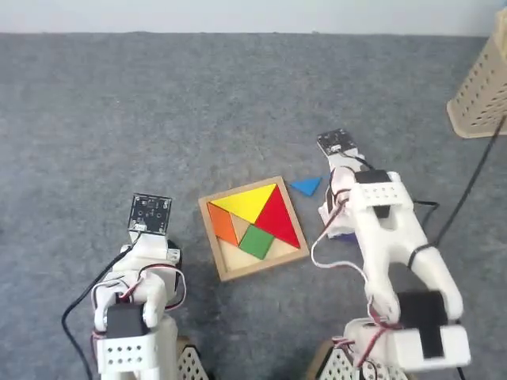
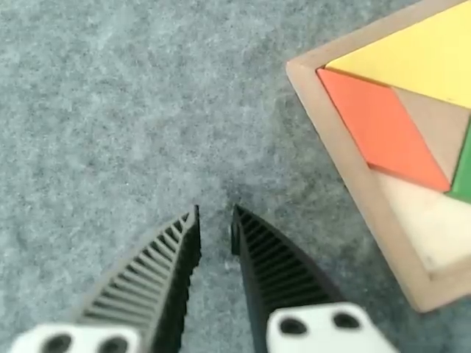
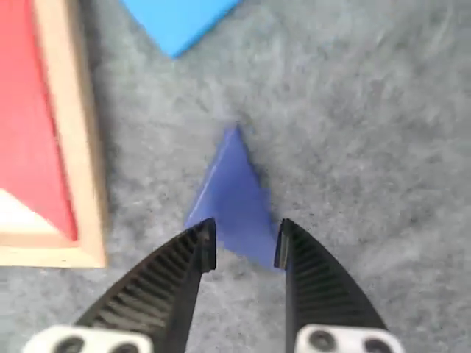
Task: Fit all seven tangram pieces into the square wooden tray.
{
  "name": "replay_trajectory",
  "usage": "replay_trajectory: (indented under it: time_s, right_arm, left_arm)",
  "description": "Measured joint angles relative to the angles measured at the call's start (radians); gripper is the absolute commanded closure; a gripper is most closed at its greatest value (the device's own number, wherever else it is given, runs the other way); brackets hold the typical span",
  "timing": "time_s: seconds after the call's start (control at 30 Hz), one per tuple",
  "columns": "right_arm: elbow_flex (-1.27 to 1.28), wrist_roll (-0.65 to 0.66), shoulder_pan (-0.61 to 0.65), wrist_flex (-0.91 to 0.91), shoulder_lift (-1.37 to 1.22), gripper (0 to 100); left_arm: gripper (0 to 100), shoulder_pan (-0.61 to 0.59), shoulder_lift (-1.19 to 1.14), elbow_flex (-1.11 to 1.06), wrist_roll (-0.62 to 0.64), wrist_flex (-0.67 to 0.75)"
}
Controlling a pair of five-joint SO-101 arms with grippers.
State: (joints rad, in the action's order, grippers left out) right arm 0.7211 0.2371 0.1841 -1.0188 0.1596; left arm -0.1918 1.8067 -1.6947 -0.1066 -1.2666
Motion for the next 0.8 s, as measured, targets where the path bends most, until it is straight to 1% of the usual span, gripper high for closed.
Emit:
replay_trajectory:
  time_s: [0.13,0.27,0.33,0.47,0.53,0.8]
  right_arm:
    - [0.063,-0.002,0.008,0.023,0.069,85.3]
    - [0.087,0.02,0.04,0.038,0.074,85.0]
    - [0.092,0.035,0.06,0.04,0.074,80.6]
    - [0.092,0.041,0.064,0.046,0.058,66.7]
    - [0.092,0.044,0.072,0.048,0.031,63.9]
    - [0.069,0.049,0.075,0.057,-0.055,70.9]
  left_arm:
    - [93,0.0,0.0,0.0,0.0,0.0]
    - [93,0.0,0.0,0.0,0.0,0.0]
    - [93,0.0,0.0,0.0,0.0,0.0]
    - [93,0.0,0.0,0.0,0.0,0.0]
    - [93,0.0,0.0,0.0,0.0,0.0]
    - [93,0.0,0.0,0.0,0.0,0.0]
